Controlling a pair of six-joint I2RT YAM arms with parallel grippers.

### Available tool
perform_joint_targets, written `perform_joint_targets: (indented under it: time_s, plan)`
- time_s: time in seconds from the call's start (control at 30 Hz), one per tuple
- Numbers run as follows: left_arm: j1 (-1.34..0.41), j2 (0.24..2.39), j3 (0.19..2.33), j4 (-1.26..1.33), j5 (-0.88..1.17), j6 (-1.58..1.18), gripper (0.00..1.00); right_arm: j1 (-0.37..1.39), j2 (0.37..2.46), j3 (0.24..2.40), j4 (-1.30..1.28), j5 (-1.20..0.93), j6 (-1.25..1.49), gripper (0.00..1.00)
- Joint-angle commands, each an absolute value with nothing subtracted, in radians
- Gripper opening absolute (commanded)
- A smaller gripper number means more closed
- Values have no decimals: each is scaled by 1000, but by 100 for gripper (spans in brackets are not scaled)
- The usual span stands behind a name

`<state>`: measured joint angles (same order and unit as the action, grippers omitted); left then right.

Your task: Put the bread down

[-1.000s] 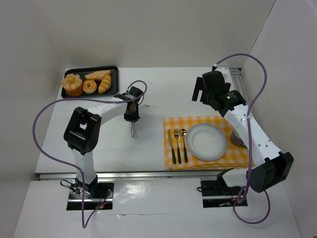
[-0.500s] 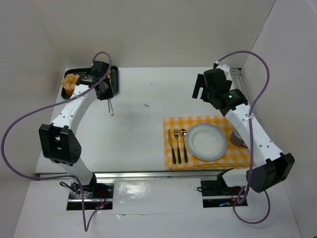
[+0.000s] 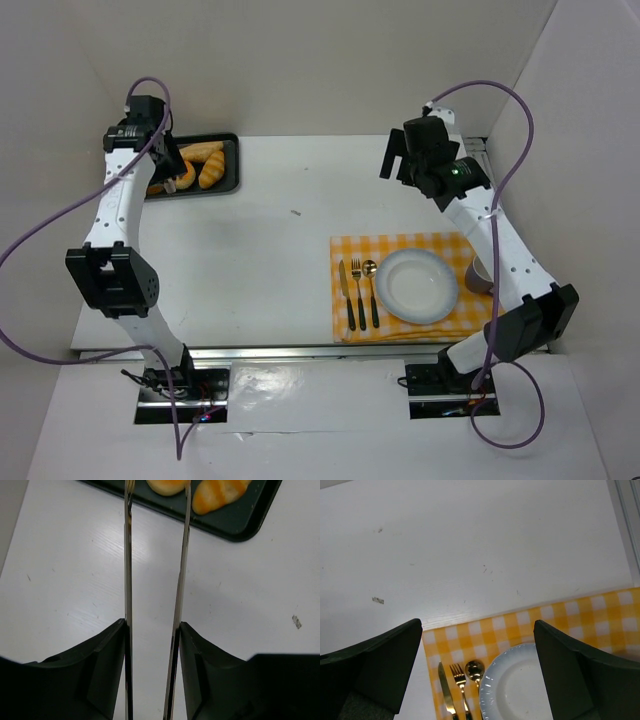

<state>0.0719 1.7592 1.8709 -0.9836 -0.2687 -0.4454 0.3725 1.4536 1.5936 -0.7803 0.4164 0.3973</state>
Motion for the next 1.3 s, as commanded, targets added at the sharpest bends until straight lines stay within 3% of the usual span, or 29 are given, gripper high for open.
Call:
perform_joint_targets:
  time_s: [0.0,0.5,1.27]
  plan:
    - [104,1802,1943,-1015,-259,-405,57,368,1471,1670,-790,411,382,100]
    - [95,1957,2069,-927,-434,-371,58,368,1549,1727,-818,391,391,100]
    - [84,2175,2220,-891,-532,-341,59,368,1589,1767,-847,391,410,100]
